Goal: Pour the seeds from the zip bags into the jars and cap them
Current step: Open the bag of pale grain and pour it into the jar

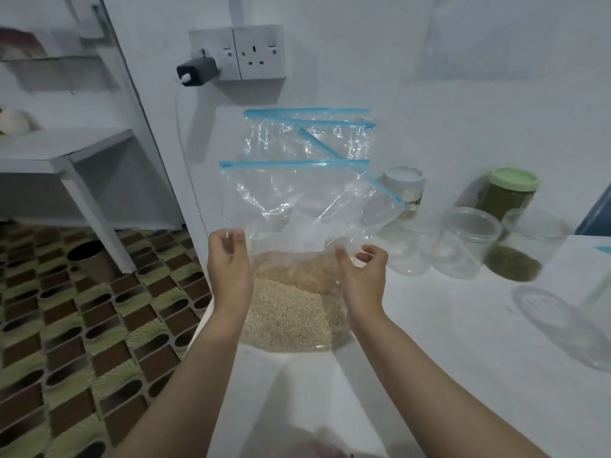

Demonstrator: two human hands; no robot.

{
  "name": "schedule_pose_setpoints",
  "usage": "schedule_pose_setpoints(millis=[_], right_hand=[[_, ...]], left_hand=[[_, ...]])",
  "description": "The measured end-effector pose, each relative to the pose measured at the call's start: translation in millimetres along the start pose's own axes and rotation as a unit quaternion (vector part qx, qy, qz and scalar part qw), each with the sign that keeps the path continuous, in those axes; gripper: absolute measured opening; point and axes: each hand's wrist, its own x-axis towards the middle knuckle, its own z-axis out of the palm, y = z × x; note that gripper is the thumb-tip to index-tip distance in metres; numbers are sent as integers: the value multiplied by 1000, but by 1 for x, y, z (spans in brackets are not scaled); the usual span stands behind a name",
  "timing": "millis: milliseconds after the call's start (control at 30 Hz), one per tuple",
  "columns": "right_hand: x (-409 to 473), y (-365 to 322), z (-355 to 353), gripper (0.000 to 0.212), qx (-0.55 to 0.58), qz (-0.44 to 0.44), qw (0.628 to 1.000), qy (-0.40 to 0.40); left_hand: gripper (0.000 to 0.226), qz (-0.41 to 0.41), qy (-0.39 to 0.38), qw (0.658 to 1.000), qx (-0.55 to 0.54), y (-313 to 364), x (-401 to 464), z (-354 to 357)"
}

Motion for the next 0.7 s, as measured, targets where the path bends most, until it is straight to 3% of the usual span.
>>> schedule_pose_setpoints(millis=[100, 200, 333, 467, 700], right_hand=[[-2, 3, 1, 13, 22, -35, 998, 40], [-2, 0, -1, 9, 36, -41, 998, 41], [-1, -6, -4, 23, 14, -58, 998, 25], [-3, -13, -7, 17, -30, -131, 991, 30], [-15, -23, -27, 12, 49, -129, 990, 18]], left_hand=[[18, -5, -24, 999, -48, 4, -4, -4], [15, 7, -31, 997, -77, 11, -1, -7], [19, 36, -51, 993, -98, 21, -4, -9], [21, 49, -59, 990, -119, 30, -13, -7], [25, 56, -41, 988, -136, 42, -24, 4]])
